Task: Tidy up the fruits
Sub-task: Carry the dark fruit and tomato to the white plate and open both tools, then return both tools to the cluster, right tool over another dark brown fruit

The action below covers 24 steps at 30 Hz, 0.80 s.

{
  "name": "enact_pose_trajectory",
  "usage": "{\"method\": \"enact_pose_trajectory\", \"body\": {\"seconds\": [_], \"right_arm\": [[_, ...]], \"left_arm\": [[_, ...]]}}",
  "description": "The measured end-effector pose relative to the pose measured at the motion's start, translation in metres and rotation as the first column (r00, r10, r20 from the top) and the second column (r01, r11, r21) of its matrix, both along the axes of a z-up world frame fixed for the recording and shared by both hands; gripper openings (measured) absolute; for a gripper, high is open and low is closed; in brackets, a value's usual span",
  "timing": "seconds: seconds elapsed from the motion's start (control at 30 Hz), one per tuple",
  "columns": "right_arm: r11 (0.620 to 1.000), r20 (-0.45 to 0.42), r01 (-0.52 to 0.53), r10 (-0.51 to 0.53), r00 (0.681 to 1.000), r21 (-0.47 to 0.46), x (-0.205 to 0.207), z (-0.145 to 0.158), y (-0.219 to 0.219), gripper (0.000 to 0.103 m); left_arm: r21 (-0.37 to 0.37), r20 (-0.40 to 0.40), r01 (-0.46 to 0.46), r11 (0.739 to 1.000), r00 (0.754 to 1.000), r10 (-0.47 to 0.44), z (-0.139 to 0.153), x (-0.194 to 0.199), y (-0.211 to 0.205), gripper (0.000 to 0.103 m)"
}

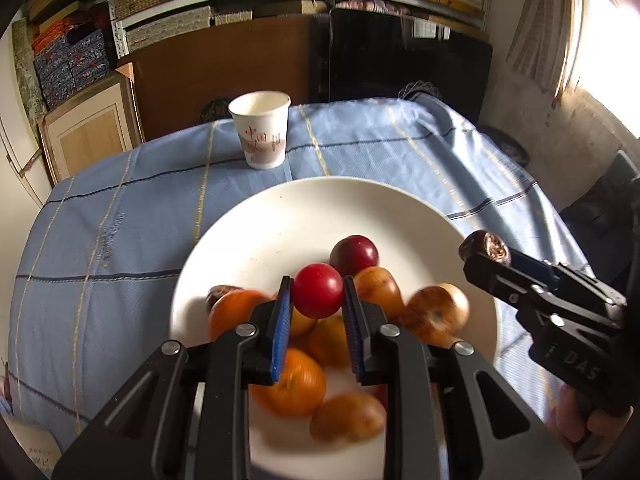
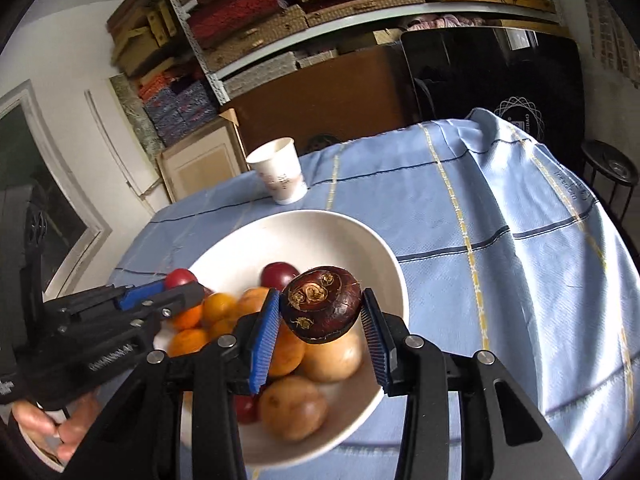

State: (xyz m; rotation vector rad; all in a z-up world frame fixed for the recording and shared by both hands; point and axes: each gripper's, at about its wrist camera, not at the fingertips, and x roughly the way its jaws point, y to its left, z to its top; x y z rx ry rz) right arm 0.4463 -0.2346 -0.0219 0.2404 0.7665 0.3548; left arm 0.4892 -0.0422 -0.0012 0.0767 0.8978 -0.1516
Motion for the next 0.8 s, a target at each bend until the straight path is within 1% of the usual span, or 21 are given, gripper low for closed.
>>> {"method": "enact_pose_trajectory", "body": {"seconds": [0.07, 0.1, 0.13, 0.17, 0.2, 0.23, 0.3, 0.33, 0.4, 0.5, 0.63, 0.7, 0.77, 0.8], "right_arm": [[1.000, -0.021, 0.002, -0.001, 1.000, 0.013, 0.010, -0.007, -0.001, 0.043], [1.000, -0.022, 0.005, -0.005, 1.000, 0.014, 0.013, -0.008, -0.002, 0.043], [1.000, -0.022, 0.006, -0.006, 1.000, 0.015, 0.015, -0.008, -0.003, 0.050], [1.000, -0.023, 0.003, -0.003, 1.000, 0.017, 0.015, -0.008, -0.003, 0.053], [1.000, -0.020, 0.003, -0.002, 1.000, 0.022, 0.014, -0.006, -0.005, 0.054], [0.999, -0.012, 0.001, -0.001, 1.000, 0.033, 0.010, -0.003, -0.007, 0.054], [0.999, 0.006, -0.006, 0.006, 1.000, 0.049, -0.001, 0.005, -0.011, 0.054], [0.998, 0.022, -0.019, 0.018, 1.000, 0.052, -0.013, 0.010, -0.014, 0.054], [0.998, 0.044, -0.038, 0.036, 0.998, 0.045, -0.036, 0.016, -0.019, 0.057], [0.998, 0.061, -0.056, 0.055, 0.997, 0.023, -0.065, 0.015, -0.023, 0.058], [0.995, 0.054, -0.100, 0.101, 0.993, -0.018, -0.106, 0.007, -0.018, 0.060], [0.988, 0.048, -0.148, 0.150, 0.988, -0.033, -0.123, 0.004, -0.012, 0.060], [0.974, 0.036, -0.218, 0.220, 0.975, -0.053, -0.142, -0.002, -0.002, 0.060], [0.969, 0.027, -0.243, 0.245, 0.969, -0.054, -0.149, -0.006, 0.001, 0.062]], "left_arm": [[0.023, 0.000, -0.008, 1.000, 1.000, 0.008, -0.007, 0.006, -0.003, 0.025], [0.037, 0.008, -0.010, 0.999, 1.000, 0.010, -0.009, 0.008, -0.005, 0.028], [0.035, 0.003, -0.007, 0.999, 1.000, 0.007, -0.010, 0.008, -0.005, 0.034], [0.022, -0.003, 0.002, 1.000, 1.000, -0.002, -0.010, 0.008, -0.005, 0.045], [0.009, 0.004, 0.010, 1.000, 1.000, -0.010, -0.007, 0.004, -0.004, 0.051], [0.015, 0.019, 0.000, 1.000, 1.000, -0.001, -0.003, 0.000, -0.003, 0.060], [0.017, 0.061, -0.005, 1.000, 0.998, 0.004, 0.008, -0.018, 0.001, 0.069], [0.012, 0.079, -0.004, 1.000, 0.997, 0.003, 0.013, -0.027, 0.004, 0.072], [-0.003, 0.116, -0.009, 1.000, 0.993, 0.009, 0.022, -0.054, 0.013, 0.089], [-0.024, 0.146, -0.025, 0.999, 0.989, 0.028, 0.025, -0.098, 0.027, 0.093], [-0.030, 0.147, -0.037, 0.999, 0.988, 0.041, 0.016, -0.157, 0.042, 0.095], [-0.036, 0.159, -0.048, 0.998, 0.986, 0.054, 0.009, -0.187, 0.052, 0.097], [-0.033, 0.176, -0.080, 0.996, 0.981, 0.084, -0.002, -0.214, 0.061, 0.098], [-0.034, 0.177, -0.092, 0.995, 0.979, 0.097, -0.007, -0.223, 0.065, 0.098]]}}
